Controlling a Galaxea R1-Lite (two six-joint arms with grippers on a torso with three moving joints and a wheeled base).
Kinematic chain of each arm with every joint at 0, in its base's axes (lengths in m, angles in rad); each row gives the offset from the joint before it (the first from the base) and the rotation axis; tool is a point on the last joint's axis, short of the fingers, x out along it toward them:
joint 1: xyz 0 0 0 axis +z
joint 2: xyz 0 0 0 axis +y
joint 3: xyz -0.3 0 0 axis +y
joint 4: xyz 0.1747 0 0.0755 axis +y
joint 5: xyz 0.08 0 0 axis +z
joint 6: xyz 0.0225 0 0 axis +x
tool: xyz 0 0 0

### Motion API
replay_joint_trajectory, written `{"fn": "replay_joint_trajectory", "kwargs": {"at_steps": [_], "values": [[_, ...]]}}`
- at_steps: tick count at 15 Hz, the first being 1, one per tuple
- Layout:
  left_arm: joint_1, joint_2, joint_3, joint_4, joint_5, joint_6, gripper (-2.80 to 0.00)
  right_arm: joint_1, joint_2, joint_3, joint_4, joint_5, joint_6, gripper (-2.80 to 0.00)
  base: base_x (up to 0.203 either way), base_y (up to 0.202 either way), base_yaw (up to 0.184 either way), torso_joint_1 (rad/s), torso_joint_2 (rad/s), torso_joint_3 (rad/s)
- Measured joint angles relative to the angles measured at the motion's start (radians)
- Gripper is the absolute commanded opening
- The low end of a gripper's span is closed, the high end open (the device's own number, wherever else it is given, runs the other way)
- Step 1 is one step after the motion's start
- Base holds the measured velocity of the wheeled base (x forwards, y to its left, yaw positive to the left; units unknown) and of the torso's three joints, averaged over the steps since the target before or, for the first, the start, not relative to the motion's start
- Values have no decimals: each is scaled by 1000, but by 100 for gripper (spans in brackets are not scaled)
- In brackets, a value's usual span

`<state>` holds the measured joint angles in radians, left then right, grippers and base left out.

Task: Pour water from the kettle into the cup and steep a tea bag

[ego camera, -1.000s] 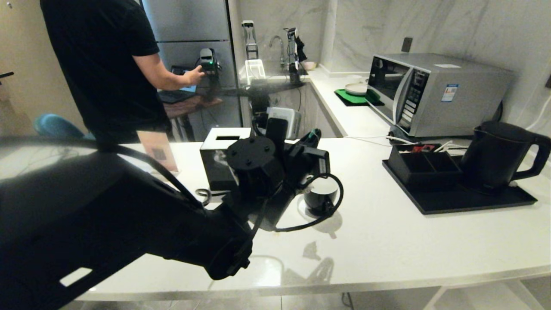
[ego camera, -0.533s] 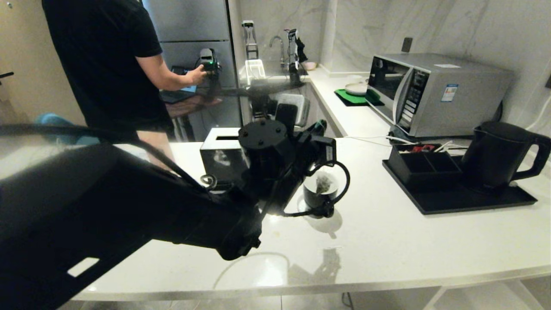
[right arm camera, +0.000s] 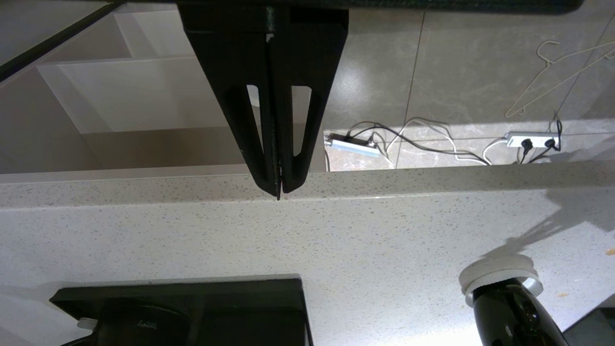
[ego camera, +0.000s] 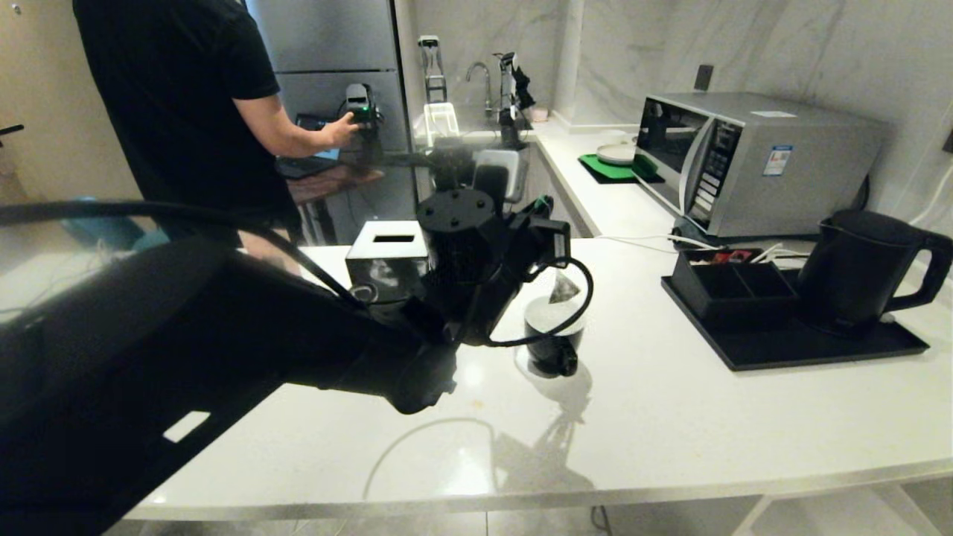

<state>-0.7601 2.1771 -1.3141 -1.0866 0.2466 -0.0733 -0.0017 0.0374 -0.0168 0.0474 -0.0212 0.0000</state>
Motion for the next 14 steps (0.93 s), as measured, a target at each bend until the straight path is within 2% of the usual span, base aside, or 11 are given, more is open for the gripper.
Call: {"fn": "replay_joint_trajectory", "kwargs": {"at_steps": [14], "values": [[-19,82,-2,-8,2,-4,-280,0,-18,0,0,0,0,-280,0,0,0,0,0,0]]}}
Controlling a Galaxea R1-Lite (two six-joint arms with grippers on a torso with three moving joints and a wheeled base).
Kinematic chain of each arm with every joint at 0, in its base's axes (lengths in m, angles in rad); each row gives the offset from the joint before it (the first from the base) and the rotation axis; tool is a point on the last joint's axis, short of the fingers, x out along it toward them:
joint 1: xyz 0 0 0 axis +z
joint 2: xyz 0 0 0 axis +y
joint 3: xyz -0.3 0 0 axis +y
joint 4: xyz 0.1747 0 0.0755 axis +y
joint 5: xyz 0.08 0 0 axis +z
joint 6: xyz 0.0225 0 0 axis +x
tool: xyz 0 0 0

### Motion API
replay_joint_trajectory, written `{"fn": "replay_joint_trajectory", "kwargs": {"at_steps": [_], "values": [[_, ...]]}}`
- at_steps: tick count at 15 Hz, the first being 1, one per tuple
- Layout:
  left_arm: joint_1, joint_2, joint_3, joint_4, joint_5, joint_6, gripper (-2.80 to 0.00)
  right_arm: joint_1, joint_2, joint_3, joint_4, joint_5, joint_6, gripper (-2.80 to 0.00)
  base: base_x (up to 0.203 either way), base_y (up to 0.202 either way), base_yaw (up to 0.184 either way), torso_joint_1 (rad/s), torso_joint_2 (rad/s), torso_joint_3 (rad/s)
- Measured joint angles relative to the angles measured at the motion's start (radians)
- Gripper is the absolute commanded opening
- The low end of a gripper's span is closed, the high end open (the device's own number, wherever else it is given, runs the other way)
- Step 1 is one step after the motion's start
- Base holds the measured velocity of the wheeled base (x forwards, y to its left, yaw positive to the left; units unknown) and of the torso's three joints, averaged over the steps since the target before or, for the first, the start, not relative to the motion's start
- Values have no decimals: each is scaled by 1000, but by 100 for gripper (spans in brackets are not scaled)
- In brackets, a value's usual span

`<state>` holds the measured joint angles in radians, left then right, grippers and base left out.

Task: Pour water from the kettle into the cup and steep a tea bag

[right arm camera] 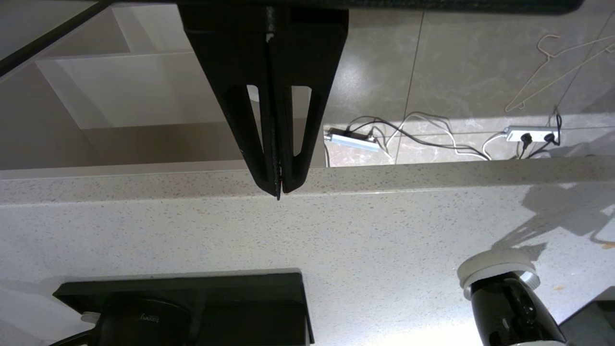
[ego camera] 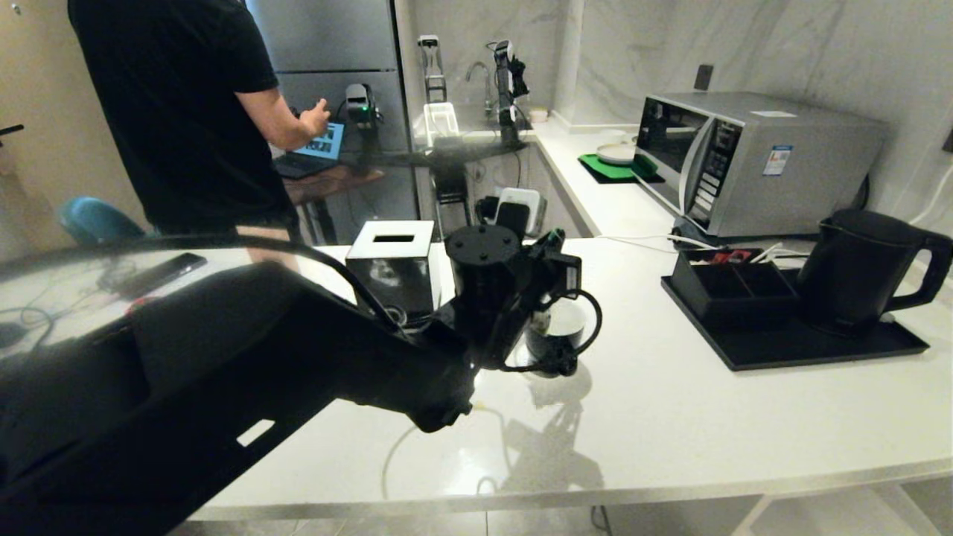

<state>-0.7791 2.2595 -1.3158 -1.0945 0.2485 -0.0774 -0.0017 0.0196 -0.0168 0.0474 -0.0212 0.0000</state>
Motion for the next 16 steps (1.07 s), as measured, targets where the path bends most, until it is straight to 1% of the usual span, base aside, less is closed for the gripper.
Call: {"fn": "replay_joint_trajectory", "kwargs": {"at_steps": [11,16], "values": [[-17,70,4,-2,0,0,-280,0,-8,0,0,0,0,-280,0,0,0,0,0,0],[-17,117,4,-70,3,-1,-280,0,-9,0,0,0,0,-280,0,0,0,0,0,0]]}}
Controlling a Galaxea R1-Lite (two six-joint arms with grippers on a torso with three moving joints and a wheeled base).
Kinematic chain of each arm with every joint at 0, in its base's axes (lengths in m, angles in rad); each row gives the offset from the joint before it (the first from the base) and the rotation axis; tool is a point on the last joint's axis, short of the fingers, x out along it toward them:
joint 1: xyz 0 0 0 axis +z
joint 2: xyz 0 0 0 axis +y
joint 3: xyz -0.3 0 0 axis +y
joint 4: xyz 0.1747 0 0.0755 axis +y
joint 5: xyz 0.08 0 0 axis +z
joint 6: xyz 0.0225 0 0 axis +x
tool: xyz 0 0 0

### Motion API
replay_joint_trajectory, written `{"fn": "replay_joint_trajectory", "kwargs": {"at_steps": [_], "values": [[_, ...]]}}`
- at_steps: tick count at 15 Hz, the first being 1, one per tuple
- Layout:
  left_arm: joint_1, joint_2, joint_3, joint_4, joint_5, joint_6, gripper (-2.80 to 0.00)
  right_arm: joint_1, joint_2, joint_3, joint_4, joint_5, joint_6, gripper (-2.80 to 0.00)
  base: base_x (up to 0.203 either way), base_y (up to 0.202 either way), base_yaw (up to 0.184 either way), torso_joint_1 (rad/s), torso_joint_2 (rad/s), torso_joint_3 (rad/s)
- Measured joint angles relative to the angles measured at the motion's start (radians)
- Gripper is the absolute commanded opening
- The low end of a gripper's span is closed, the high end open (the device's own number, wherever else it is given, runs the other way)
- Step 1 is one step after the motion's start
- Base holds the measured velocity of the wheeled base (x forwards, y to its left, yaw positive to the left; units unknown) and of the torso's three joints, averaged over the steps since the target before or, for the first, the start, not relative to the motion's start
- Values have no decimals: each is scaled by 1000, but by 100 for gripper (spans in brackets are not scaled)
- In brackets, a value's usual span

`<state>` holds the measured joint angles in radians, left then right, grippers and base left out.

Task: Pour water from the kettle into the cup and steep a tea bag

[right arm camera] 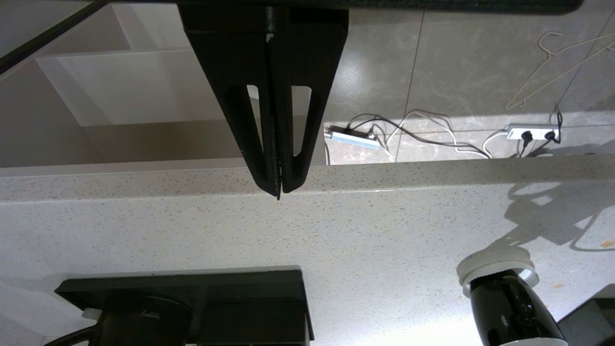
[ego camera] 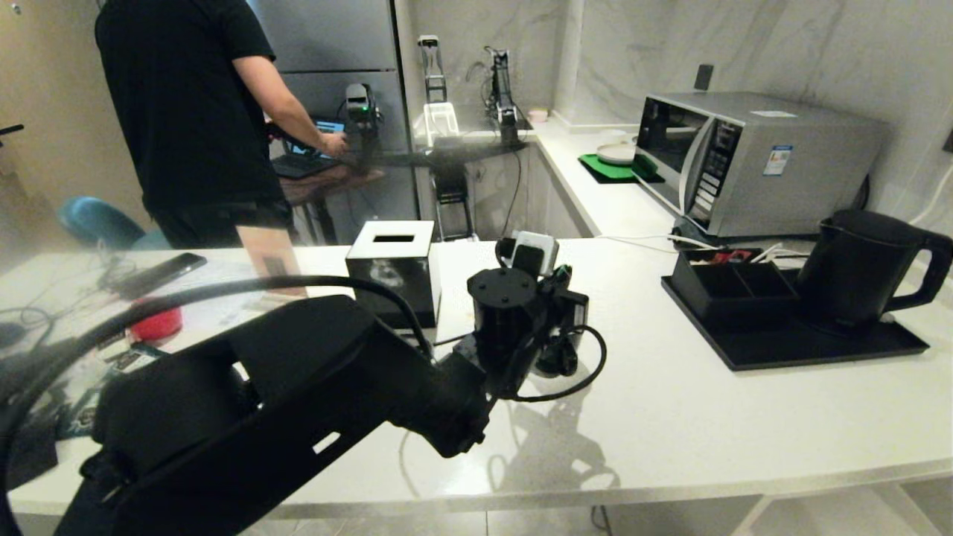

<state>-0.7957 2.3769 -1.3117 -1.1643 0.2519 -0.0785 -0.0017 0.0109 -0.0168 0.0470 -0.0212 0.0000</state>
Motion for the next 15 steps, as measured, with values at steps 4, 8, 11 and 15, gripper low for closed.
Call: {"fn": "replay_joint_trajectory", "kwargs": {"at_steps": [4,8,11,15], "values": [[2,23,1,-2,0,0,-280,0,0,0,0,0,0,-280,0,0,0,0,0,0],[4,23,-4,-1,1,1,-280,0,-1,0,0,0,0,-280,0,0,0,0,0,0],[3,7,-14,5,2,4,-280,0,-3,0,0,0,0,-280,0,0,0,0,0,0],[3,-19,-56,25,4,8,-280,0,-7,0,0,0,0,-280,0,0,0,0,0,0]]}}
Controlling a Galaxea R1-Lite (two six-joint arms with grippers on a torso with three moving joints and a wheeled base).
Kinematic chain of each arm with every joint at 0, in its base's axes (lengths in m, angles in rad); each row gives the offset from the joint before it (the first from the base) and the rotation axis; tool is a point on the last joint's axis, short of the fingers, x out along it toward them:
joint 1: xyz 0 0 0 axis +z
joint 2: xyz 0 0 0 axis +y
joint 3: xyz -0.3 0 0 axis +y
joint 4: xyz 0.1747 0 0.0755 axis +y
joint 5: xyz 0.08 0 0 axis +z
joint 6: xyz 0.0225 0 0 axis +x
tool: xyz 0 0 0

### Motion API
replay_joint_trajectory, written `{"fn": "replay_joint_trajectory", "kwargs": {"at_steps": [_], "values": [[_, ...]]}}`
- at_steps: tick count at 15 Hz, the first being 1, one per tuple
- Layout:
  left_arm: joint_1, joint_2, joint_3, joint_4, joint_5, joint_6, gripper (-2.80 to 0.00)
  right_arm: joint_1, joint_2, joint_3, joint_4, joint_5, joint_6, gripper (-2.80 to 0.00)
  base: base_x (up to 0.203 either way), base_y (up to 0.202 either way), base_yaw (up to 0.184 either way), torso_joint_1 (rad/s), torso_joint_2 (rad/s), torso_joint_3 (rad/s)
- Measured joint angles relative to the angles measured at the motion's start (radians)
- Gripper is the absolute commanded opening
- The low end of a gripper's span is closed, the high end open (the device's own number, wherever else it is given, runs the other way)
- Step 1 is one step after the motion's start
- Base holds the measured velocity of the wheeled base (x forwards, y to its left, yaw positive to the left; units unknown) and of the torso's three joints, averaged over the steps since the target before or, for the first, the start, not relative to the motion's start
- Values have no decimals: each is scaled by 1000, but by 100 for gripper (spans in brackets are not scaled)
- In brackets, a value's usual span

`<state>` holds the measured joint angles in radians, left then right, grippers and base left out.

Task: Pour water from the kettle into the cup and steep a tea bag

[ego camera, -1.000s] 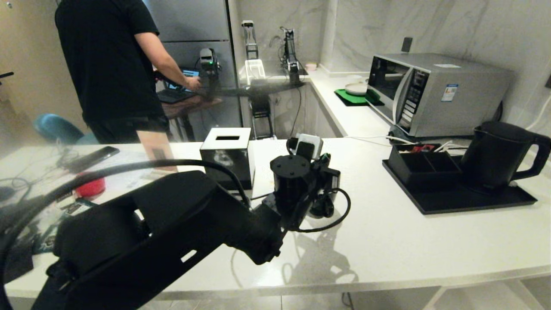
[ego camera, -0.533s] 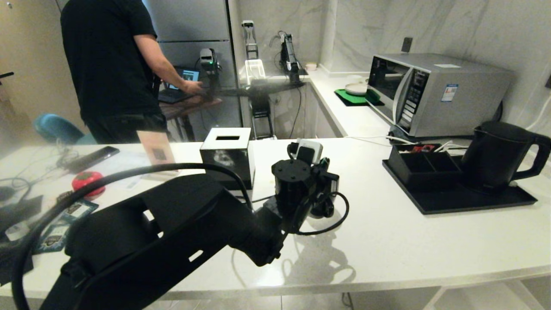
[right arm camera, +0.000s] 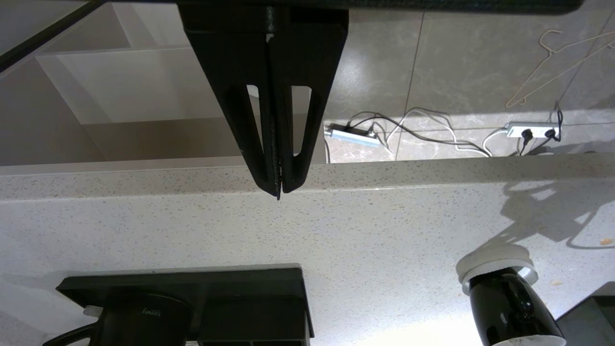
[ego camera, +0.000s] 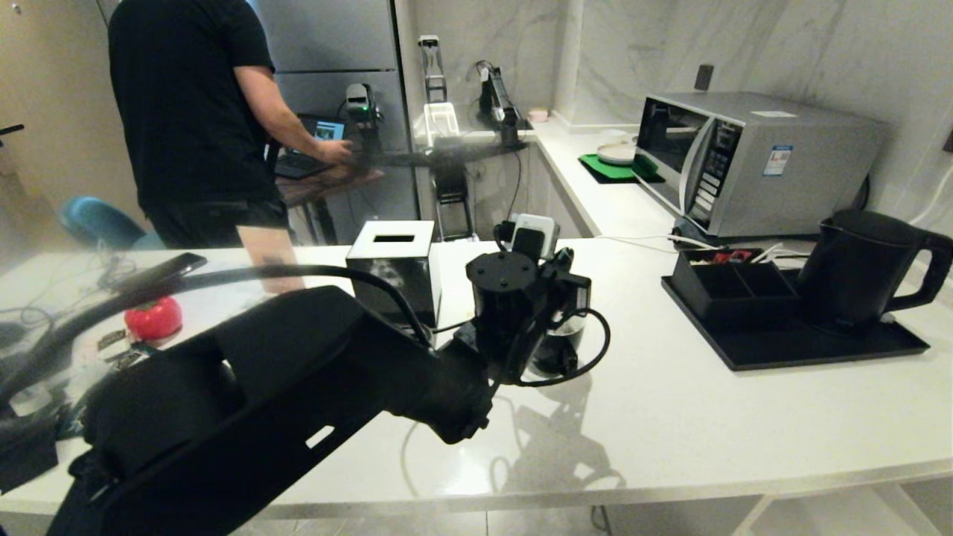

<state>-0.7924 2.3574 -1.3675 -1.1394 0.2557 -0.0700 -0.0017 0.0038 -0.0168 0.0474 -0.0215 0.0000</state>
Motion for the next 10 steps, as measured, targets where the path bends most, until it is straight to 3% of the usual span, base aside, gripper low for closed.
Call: {"fn": "replay_joint_trajectory", "kwargs": {"at_steps": [10], "values": [[7,-85,-65,98,4,2,-280,0,-1,0,0,0,0,-280,0,0,0,0,0,0]]}}
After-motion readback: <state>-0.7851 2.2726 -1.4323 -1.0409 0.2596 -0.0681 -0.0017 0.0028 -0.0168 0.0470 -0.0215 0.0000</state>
